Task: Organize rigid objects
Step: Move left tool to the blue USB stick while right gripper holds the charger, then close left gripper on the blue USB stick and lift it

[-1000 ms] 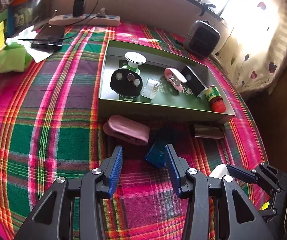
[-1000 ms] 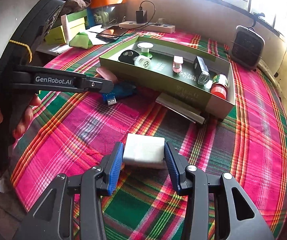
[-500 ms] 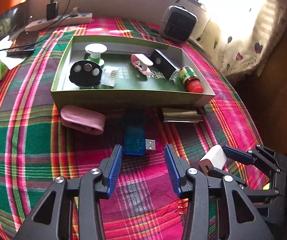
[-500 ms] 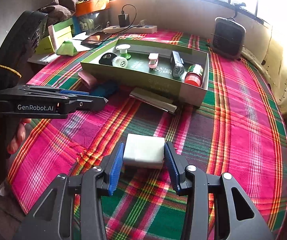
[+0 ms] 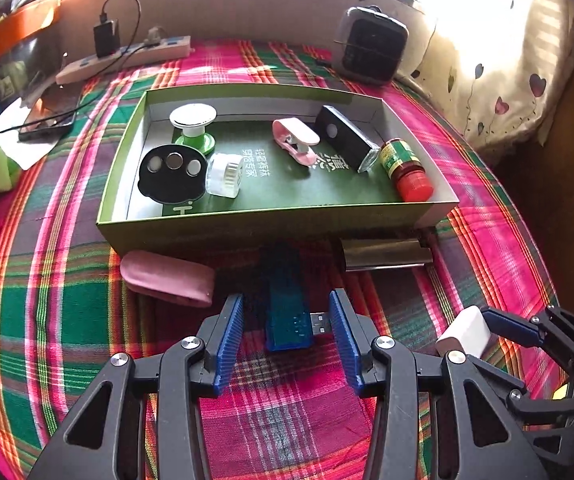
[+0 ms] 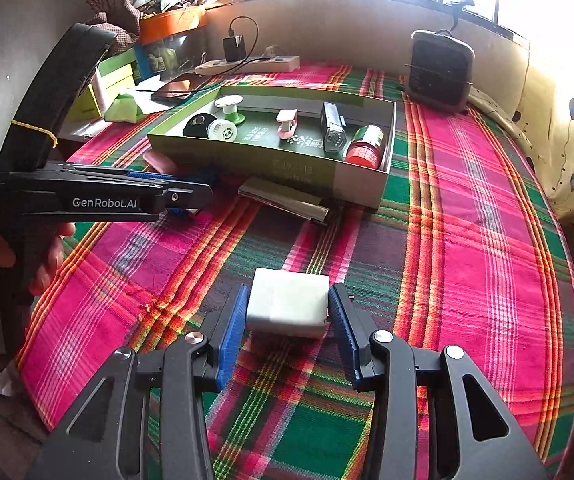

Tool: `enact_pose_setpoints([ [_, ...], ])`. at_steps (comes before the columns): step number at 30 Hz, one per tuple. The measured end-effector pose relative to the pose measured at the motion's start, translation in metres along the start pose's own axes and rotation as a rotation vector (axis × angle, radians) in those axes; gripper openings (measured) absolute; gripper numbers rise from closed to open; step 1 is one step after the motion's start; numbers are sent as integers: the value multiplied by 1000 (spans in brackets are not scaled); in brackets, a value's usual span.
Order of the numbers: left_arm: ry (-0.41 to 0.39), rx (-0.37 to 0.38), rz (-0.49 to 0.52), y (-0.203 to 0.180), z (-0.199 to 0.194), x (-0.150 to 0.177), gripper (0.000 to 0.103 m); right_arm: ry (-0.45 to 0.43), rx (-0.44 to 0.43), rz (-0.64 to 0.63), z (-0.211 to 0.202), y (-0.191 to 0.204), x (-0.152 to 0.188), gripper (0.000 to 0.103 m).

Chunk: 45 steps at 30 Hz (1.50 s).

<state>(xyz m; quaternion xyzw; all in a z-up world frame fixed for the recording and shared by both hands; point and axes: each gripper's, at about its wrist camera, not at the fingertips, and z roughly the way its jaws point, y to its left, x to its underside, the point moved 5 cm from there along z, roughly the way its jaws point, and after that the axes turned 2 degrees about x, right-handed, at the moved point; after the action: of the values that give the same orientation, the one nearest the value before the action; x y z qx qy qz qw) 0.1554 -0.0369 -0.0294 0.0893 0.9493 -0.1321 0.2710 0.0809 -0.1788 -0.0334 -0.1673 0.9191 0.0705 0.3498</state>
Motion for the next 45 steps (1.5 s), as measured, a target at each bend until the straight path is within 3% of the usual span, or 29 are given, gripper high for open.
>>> enact_pose_setpoints([
  [12,-24,-42,31,-3,3,-2,42,-10,0,5,1,1,0,43],
  [20,-39,-55,38,-2,3,-2,35,-15,-5,10,0,0,0,43],
  [27,-41,-44,28,-1,2,-1,35,-16,-6,13,0,0,0,43],
  [28,-46,-46,25,-1,1,0,25,-15,-5,13,0,0,0,43],
  [45,-47,-20,15,1,-2,3,25,-16,-2,30,-1,-1,0,43],
])
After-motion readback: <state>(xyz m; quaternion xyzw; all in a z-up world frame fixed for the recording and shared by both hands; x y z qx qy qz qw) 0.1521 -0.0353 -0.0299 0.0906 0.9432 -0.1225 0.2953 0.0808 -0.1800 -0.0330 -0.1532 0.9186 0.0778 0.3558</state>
